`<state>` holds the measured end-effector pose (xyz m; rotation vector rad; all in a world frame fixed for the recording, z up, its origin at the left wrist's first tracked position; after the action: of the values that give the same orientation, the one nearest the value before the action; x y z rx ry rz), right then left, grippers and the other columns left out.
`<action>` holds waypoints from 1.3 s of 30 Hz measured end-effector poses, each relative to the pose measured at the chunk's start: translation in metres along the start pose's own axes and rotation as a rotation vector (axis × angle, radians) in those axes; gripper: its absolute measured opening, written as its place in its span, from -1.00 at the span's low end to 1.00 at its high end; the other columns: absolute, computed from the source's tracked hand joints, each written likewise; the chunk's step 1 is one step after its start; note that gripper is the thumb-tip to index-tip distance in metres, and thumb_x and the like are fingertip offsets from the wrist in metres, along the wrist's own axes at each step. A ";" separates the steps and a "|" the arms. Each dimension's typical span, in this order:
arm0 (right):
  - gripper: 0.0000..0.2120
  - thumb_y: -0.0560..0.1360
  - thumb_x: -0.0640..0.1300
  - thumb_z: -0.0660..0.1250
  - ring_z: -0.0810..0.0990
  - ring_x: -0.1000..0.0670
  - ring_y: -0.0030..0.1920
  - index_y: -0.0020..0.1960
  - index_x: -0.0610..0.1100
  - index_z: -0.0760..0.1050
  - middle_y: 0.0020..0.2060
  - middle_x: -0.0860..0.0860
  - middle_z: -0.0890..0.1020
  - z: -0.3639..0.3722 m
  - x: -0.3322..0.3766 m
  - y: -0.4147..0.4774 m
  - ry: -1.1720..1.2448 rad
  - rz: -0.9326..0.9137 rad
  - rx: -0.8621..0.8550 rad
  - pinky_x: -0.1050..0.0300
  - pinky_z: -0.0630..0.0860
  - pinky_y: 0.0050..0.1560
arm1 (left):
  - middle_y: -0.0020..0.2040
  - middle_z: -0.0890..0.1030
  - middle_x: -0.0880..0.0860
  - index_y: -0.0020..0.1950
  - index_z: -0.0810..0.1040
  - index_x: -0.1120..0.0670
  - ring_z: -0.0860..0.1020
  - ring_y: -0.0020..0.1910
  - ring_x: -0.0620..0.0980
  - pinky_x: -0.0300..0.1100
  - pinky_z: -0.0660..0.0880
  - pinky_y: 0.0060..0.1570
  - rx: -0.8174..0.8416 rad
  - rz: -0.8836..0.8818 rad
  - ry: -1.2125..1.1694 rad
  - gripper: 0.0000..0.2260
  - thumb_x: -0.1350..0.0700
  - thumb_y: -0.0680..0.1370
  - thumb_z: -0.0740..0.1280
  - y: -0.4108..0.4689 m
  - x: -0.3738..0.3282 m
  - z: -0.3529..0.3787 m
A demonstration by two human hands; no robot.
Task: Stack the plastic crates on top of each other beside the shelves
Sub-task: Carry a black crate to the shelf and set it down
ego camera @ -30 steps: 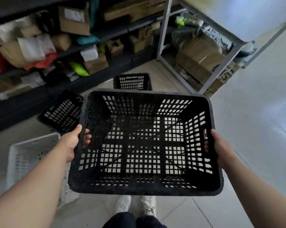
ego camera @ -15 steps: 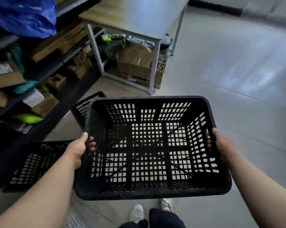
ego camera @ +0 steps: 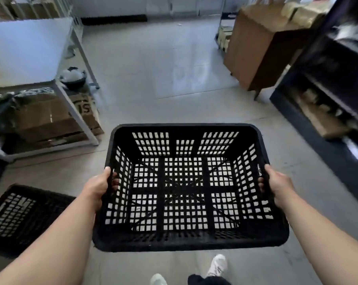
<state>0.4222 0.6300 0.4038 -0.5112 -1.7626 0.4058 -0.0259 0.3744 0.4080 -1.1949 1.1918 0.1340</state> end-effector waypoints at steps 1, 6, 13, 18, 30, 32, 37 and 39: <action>-0.78 0.54 0.01 0.26 0.43 0.00 -0.47 -0.16 -0.13 0.51 -0.39 -0.07 0.51 -0.025 -0.002 0.005 0.028 0.010 -0.034 0.22 0.40 -0.48 | -0.28 0.47 0.04 -0.15 0.46 0.10 0.38 -0.35 -0.06 -0.21 0.32 -0.30 0.034 0.008 0.035 -0.67 -0.06 0.64 0.06 0.000 -0.005 0.028; -0.78 0.53 -0.02 0.28 0.42 0.08 -0.60 -0.18 -0.15 0.50 -0.49 -0.04 0.52 -0.147 -0.012 0.028 0.136 0.062 -0.216 0.23 0.37 -0.55 | -0.31 0.43 0.02 -0.17 0.43 0.08 0.41 -0.58 -0.13 -0.31 0.37 -0.57 0.199 0.012 0.141 -0.66 -0.07 0.65 0.03 -0.004 -0.017 0.168; -0.78 0.55 -0.04 0.25 0.43 0.00 -0.43 -0.11 -0.20 0.50 -0.38 -0.07 0.52 -0.283 -0.019 0.064 0.206 0.091 -0.372 0.11 0.37 -0.43 | -0.28 0.46 0.05 -0.15 0.46 0.11 0.39 -0.38 -0.07 -0.40 0.41 -0.61 0.336 0.034 0.245 -0.69 -0.05 0.64 0.09 -0.021 -0.024 0.345; -0.79 0.55 -0.03 0.25 0.45 0.00 -0.42 -0.12 -0.16 0.53 -0.36 -0.07 0.54 -0.366 -0.023 0.097 0.277 0.133 -0.516 0.11 0.38 -0.42 | -0.29 0.46 0.06 -0.16 0.43 0.10 0.40 -0.43 -0.08 -0.33 0.37 -0.58 0.439 0.093 0.368 -0.70 -0.03 0.64 0.08 -0.033 -0.037 0.474; -0.78 0.53 -0.02 0.26 0.45 0.00 -0.44 -0.17 -0.15 0.53 -0.38 -0.07 0.54 -0.421 0.010 0.211 0.384 0.199 -0.648 0.14 0.35 -0.46 | -0.55 0.56 0.00 -0.21 0.43 0.12 0.43 -0.69 -0.20 -0.43 0.32 -0.66 0.526 0.151 0.457 -0.69 0.02 0.64 0.10 0.003 -0.102 0.668; -0.78 0.54 -0.01 0.26 0.45 0.00 -0.44 -0.15 -0.14 0.54 -0.37 -0.07 0.55 -0.425 0.023 0.238 0.390 0.217 -0.664 0.15 0.36 -0.47 | -0.44 0.55 0.04 -0.21 0.43 0.12 0.43 -0.68 -0.20 -0.43 0.32 -0.65 0.542 0.149 0.478 -0.70 0.01 0.64 0.10 0.019 -0.116 0.705; -0.78 0.53 0.01 0.26 0.45 0.01 -0.44 -0.14 -0.12 0.55 -0.38 -0.07 0.55 -0.433 0.055 0.302 0.410 0.248 -0.700 0.15 0.37 -0.46 | -0.29 0.50 0.08 -0.20 0.44 0.12 0.43 -0.68 -0.22 -0.44 0.31 -0.66 0.564 0.176 0.553 -0.70 0.01 0.64 0.10 0.051 -0.159 0.790; -0.77 0.53 0.01 0.26 0.45 0.01 -0.44 -0.15 -0.12 0.55 -0.38 -0.06 0.55 -0.436 0.066 0.326 0.431 0.258 -0.716 0.14 0.37 -0.45 | -0.29 0.50 0.08 -0.20 0.44 0.12 0.43 -0.68 -0.22 -0.44 0.31 -0.66 0.566 0.192 0.576 -0.70 0.00 0.64 0.10 0.063 -0.175 0.824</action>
<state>0.8728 0.9421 0.3935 -1.2414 -1.3842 -0.1780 0.3817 1.1139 0.4068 -0.6238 1.7016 -0.4097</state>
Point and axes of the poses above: each hand's wrist, its own y-axis towards the middle knuckle, its own z-axis out of the palm, x = y × z, the point moved 8 cm from there along y, towards the middle knuckle
